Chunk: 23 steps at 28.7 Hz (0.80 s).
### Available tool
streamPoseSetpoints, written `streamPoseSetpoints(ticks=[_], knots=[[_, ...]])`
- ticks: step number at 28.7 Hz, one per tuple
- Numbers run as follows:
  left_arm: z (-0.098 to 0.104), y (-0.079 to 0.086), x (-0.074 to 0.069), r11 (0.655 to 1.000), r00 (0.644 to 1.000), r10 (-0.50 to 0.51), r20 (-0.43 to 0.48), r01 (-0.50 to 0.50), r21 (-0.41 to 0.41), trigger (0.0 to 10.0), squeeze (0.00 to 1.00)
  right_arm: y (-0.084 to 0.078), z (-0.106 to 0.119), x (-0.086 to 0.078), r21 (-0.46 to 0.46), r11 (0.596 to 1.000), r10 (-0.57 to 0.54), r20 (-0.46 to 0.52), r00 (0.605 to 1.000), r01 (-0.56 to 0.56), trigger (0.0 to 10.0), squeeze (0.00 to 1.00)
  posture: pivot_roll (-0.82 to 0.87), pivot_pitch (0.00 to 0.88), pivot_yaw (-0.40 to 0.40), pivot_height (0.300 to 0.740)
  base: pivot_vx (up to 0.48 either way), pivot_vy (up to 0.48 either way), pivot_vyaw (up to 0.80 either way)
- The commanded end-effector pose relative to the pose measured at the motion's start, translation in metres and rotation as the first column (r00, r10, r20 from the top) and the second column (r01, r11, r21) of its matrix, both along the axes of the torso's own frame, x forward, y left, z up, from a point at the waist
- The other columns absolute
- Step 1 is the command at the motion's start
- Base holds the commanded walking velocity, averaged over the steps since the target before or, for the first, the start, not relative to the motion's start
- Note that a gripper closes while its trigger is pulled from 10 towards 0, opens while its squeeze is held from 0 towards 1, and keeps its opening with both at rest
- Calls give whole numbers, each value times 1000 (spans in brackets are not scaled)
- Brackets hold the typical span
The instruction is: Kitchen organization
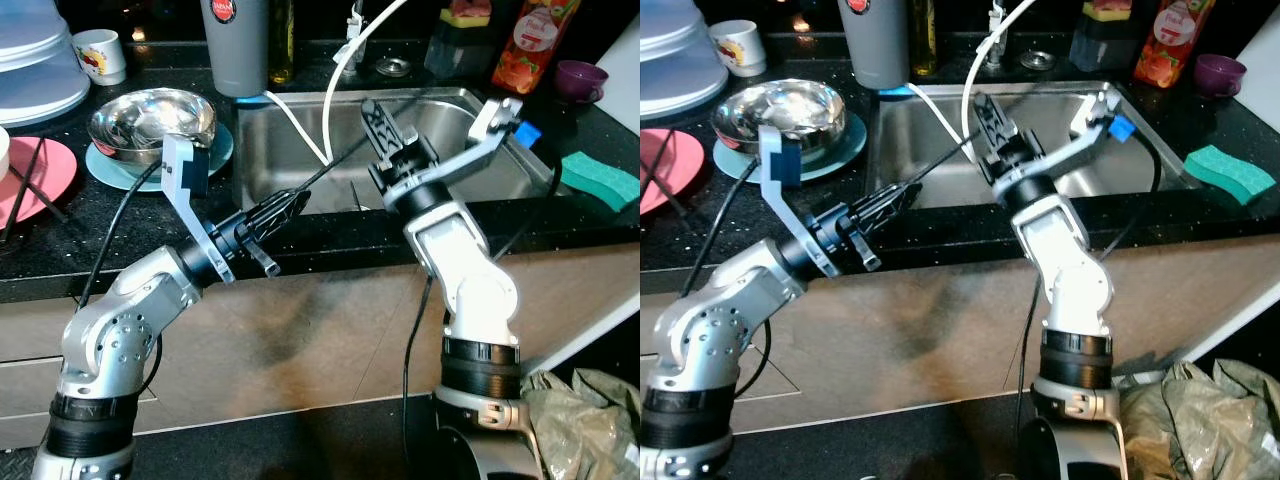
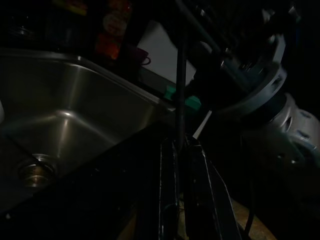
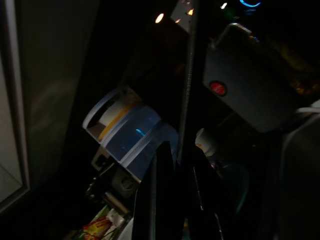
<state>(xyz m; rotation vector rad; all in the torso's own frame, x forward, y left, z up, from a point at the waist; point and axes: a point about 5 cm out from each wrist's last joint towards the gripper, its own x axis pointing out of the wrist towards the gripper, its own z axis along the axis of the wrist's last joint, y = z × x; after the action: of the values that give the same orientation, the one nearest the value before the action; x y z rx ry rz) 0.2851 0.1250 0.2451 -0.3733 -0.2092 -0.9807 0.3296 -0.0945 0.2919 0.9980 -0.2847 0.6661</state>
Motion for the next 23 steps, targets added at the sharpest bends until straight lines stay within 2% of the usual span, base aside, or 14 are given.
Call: streamPoseSetpoints(ticks=[1,8,9,15,16,17,19,20,21,22,23], knots=[[7,1,-4,1000,999,-26,40,26,-13,0,0,0,-11,3,0,1000,-25,-61,998,25,0,0,5,87,-34,740,0,0,0],[8,2,-3,1000,999,-6,49,6,-2,0,0,1,-10,3,16,1000,-18,-62,998,19,0,0,6,86,-34,740,0,0,0],[8,4,0,1000,999,26,46,-26,-3,10000,1000,1,-10,3,19,1000,-19,-63,998,20,0,0,8,85,-33,740,0,0,0],[11,11,9,992,991,124,47,-123,-10,10000,1000,-5,-8,6,50,998,-39,-71,997,43,0,0,10,92,-34,740,0,0,0],[11,13,10,990,990,137,43,-136,-19,10000,863,-7,-7,7,58,997,-45,-72,996,50,0,0,10,92,-34,740,0,0,0],[12,15,11,989,988,150,43,-149,-20,10000,0,-10,-6,9,63,996,-59,-71,996,63,0,0,8,96,-34,740,0,0,0],[12,16,11,988,987,156,45,-155,-15,10000,0,-13,-4,12,69,994,-77,-68,995,82,0,0,9,98,-33,740,0,0,0],[12,21,14,978,976,208,56,-208,-3,10000,0,-17,-1,16,47,992,-118,-53,992,121,0,0,6,99,-31,740,0,0,0],[12,21,14,978,976,208,56,-208,-3,10000,0,-17,-1,16,47,992,-118,-53,992,121,0,0,6,99,-31,740,0,0,0],[12,27,20,957,956,287,66,-289,21,10000,0,-20,0,23,7,983,-183,-45,982,183,0,0,5,100,-30,740,0,0,0],[10,33,27,922,923,372,97,-380,72,10000,0,-24,1,31,-48,965,-260,-37,965,258,0,0,7,100,-31,740,0,0,0]])
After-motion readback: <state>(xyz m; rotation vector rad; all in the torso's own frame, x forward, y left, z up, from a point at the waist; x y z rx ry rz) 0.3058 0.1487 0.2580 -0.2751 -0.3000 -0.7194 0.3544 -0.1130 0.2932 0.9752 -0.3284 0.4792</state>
